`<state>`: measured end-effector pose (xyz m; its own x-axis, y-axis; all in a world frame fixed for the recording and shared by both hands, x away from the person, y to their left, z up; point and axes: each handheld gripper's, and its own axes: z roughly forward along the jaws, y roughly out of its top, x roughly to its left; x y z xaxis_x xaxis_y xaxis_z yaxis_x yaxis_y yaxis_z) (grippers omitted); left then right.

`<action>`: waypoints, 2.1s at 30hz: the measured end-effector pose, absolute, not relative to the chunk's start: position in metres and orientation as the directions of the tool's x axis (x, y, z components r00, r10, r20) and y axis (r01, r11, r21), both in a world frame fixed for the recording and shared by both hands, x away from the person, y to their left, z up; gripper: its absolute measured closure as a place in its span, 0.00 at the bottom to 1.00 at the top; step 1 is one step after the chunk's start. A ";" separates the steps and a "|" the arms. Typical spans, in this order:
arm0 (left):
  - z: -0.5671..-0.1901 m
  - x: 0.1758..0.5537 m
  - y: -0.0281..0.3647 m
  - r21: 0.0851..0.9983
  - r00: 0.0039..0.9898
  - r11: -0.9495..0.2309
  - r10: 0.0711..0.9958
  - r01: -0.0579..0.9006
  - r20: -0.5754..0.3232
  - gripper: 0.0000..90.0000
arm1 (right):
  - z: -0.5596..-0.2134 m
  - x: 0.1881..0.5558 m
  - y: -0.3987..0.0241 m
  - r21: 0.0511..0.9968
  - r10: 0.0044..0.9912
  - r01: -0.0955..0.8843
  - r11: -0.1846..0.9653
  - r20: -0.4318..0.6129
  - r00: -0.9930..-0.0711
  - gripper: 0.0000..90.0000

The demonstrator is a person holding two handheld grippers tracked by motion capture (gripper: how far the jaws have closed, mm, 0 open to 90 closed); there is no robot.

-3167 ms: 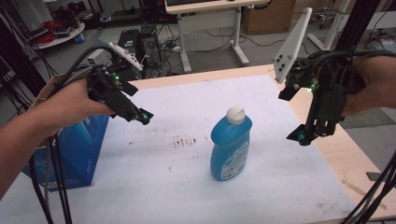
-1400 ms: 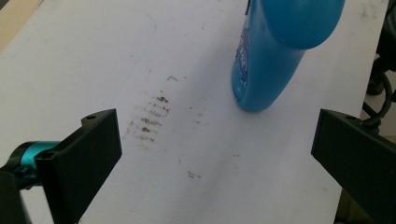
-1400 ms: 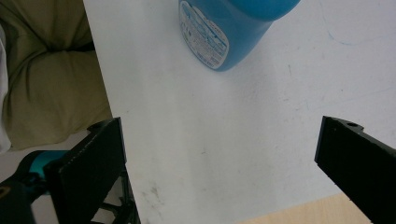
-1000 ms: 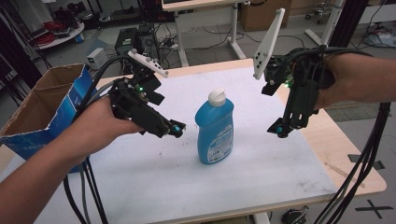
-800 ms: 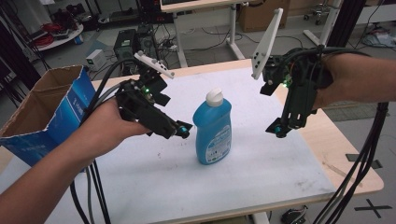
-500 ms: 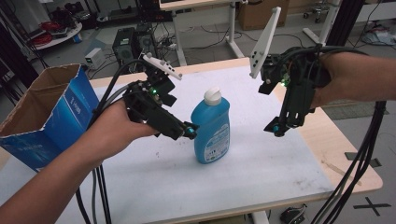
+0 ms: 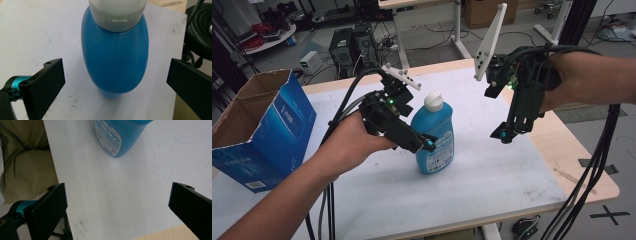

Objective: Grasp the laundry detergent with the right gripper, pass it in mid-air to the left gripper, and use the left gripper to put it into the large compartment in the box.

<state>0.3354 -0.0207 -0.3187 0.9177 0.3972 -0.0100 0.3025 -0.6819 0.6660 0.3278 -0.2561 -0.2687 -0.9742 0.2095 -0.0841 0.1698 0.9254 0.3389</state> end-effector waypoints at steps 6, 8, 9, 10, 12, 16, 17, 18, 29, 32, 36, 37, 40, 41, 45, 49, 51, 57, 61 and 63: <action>-0.326 0.337 -0.029 0.665 0.917 -0.682 0.400 0.304 -0.010 0.02 | -0.271 0.328 -0.258 0.341 0.210 0.171 0.924 -0.080 -0.975 0.01; -0.329 0.337 -0.032 0.667 0.916 -0.679 0.401 0.306 -0.013 0.02 | -0.271 0.329 -0.258 0.342 0.210 0.171 0.924 -0.081 -0.974 0.01; -0.330 0.337 -0.033 0.663 0.916 -0.685 0.400 0.303 -0.005 0.02 | -0.271 0.329 -0.258 0.345 0.210 0.170 0.923 -0.080 -0.974 0.01; -0.331 0.337 -0.034 0.661 0.916 -0.688 0.401 0.301 -0.001 0.02 | -0.271 0.330 -0.258 0.346 0.209 0.170 0.923 -0.080 -0.975 0.01; -0.334 0.338 -0.038 0.663 0.913 -0.683 0.407 0.306 -0.002 0.02 | -0.272 0.330 -0.258 0.343 0.207 0.169 0.924 -0.079 -0.975 0.01; -0.337 0.340 -0.041 0.657 0.911 -0.692 0.412 0.300 0.017 0.02 | -0.273 0.331 -0.258 0.347 0.205 0.166 0.923 -0.079 -0.976 0.01; -0.338 0.340 -0.042 0.658 0.910 -0.690 0.415 0.301 0.018 0.02 | -0.273 0.331 -0.258 0.349 0.206 0.167 0.922 -0.078 -0.975 0.01; -0.339 0.341 -0.042 0.659 0.908 -0.688 0.419 0.305 0.016 0.02 | -0.273 0.331 -0.258 0.349 0.206 0.167 0.922 -0.077 -0.976 0.01; -0.344 0.343 -0.042 0.666 0.913 -0.689 0.407 0.286 0.029 0.13 | -0.275 0.332 -0.260 0.356 0.208 0.169 0.919 -0.075 -0.975 0.01; -0.344 0.343 -0.042 0.675 0.916 -0.685 0.399 0.275 0.031 0.18 | -0.275 0.332 -0.261 0.357 0.206 0.167 0.919 -0.074 -0.976 0.01; -0.345 0.344 -0.042 0.670 0.915 -0.687 0.402 0.281 0.028 0.23 | -0.276 0.332 -0.261 0.358 0.207 0.168 0.919 -0.074 -0.976 0.01; -0.345 0.344 -0.042 0.670 0.915 -0.687 0.402 0.281 0.028 0.23 | -0.276 0.332 -0.261 0.358 0.207 0.168 0.919 -0.074 -0.976 0.01; -0.346 0.345 -0.042 0.673 0.917 -0.686 0.399 0.278 0.027 0.26 | -0.277 0.332 -0.261 0.359 0.206 0.167 0.918 -0.073 -0.976 0.01; -0.346 0.345 -0.042 0.673 0.918 -0.686 0.397 0.277 0.027 0.27 | -0.277 0.332 -0.261 0.358 0.210 0.171 0.918 -0.072 -0.975 0.01; -0.346 0.345 -0.043 0.673 0.919 -0.689 0.394 0.270 0.034 0.30 | -0.277 0.332 -0.261 0.360 0.209 0.170 0.917 -0.072 -0.975 0.01; -0.345 0.345 -0.042 0.684 0.918 -0.681 0.394 0.260 0.044 0.37 | -0.276 0.333 -0.261 0.361 0.207 0.168 0.918 -0.072 -0.976 0.01; -0.346 0.345 -0.043 0.682 0.918 -0.684 0.393 0.259 0.045 0.38 | -0.276 0.333 -0.260 0.361 0.206 0.167 0.918 -0.073 -0.976 0.01; -0.347 0.344 -0.042 0.683 0.923 -0.685 0.382 0.253 0.042 0.45 | -0.277 0.333 -0.261 0.360 0.207 0.169 0.918 -0.069 -0.976 0.01; -0.347 0.344 -0.042 0.683 0.926 -0.689 0.374 0.245 0.045 0.46 | -0.278 0.333 -0.261 0.358 0.210 0.172 0.917 -0.068 -0.975 0.01; -0.347 0.344 -0.041 0.686 0.928 -0.686 0.371 0.241 0.045 0.47 | -0.278 0.334 -0.261 0.359 0.212 0.174 0.917 -0.069 -0.975 0.01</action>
<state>0.3441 -0.0413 -0.3474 0.9277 0.3707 0.0446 0.2412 -0.6863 0.6861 0.3337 -0.2611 -0.2777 -0.9749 0.2116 -0.0688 0.1736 0.9169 0.3594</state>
